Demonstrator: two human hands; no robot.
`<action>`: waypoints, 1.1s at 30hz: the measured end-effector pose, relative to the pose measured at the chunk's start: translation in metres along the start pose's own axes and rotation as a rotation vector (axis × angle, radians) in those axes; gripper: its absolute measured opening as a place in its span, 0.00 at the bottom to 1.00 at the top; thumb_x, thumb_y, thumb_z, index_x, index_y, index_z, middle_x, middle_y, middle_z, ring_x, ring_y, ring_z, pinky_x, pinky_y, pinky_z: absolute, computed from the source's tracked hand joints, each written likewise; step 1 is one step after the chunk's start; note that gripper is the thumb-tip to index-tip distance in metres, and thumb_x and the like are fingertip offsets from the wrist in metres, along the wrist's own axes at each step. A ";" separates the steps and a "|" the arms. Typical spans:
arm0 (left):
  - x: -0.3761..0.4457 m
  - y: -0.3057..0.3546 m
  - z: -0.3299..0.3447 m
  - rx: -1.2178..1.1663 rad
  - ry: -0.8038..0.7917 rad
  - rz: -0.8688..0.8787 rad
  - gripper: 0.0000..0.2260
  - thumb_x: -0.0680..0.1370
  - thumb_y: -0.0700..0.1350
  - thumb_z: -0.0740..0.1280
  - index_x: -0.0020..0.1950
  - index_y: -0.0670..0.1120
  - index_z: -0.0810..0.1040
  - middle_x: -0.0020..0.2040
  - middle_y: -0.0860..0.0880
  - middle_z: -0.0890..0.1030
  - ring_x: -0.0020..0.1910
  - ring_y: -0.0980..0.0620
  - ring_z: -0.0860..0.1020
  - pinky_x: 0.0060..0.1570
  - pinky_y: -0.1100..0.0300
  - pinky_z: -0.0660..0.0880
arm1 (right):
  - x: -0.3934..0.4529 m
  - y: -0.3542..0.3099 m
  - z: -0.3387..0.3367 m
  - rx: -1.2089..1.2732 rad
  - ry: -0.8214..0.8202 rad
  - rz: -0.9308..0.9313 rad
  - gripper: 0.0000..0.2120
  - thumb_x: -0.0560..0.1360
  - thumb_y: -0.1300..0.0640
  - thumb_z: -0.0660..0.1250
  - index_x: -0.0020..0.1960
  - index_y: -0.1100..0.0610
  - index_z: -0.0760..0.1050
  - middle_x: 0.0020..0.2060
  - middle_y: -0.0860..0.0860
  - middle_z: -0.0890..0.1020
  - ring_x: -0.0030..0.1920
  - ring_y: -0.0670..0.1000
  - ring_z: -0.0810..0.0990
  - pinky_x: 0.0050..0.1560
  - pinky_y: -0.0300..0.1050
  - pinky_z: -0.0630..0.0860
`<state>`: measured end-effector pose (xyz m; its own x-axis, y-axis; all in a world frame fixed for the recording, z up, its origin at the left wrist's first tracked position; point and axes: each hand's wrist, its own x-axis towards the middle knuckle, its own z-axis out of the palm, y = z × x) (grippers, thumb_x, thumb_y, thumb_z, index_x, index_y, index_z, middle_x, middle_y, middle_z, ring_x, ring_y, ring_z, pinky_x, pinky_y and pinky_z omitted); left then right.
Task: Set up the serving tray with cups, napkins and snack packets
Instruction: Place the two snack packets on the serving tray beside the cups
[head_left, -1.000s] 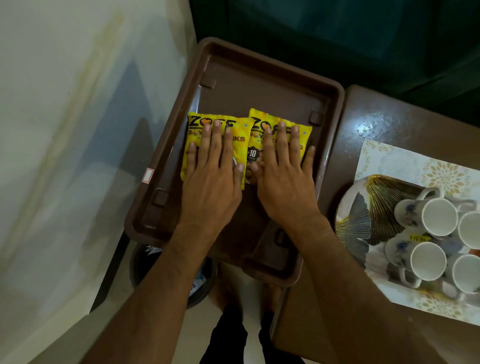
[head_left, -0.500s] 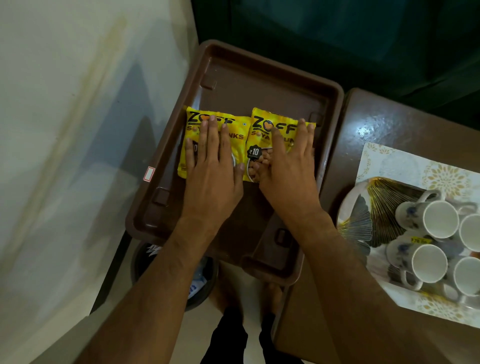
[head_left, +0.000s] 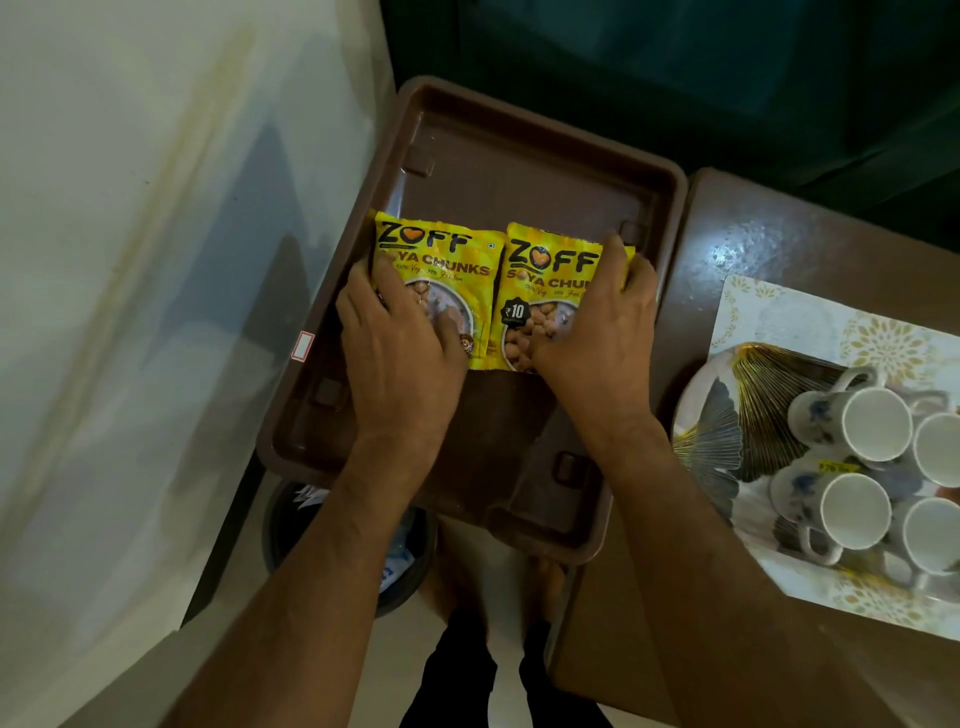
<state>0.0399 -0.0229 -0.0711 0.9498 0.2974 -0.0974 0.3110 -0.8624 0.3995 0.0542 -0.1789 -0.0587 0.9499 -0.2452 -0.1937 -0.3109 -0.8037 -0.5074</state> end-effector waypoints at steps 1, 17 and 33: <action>0.001 0.001 -0.002 -0.008 -0.002 -0.005 0.34 0.81 0.52 0.68 0.80 0.38 0.59 0.77 0.38 0.65 0.76 0.40 0.65 0.73 0.49 0.69 | 0.000 0.000 -0.001 0.002 -0.003 0.004 0.58 0.61 0.51 0.85 0.80 0.58 0.54 0.75 0.63 0.61 0.74 0.63 0.66 0.74 0.55 0.69; 0.017 -0.003 -0.008 -0.376 -0.075 -0.221 0.35 0.70 0.39 0.80 0.73 0.40 0.68 0.69 0.42 0.71 0.67 0.42 0.74 0.65 0.48 0.75 | -0.001 -0.005 -0.014 0.179 0.034 0.023 0.60 0.63 0.58 0.84 0.82 0.54 0.49 0.71 0.55 0.64 0.56 0.46 0.67 0.55 0.40 0.67; 0.017 -0.012 -0.025 -0.883 -0.295 -0.504 0.22 0.68 0.25 0.75 0.57 0.43 0.79 0.48 0.48 0.85 0.44 0.50 0.85 0.44 0.52 0.83 | -0.004 0.012 -0.020 0.556 0.048 0.195 0.46 0.56 0.63 0.86 0.68 0.54 0.68 0.53 0.44 0.82 0.52 0.41 0.83 0.55 0.49 0.84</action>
<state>0.0515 0.0025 -0.0547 0.7258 0.3239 -0.6069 0.6484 -0.0276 0.7608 0.0475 -0.1988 -0.0476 0.8701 -0.3944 -0.2956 -0.4370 -0.3397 -0.8329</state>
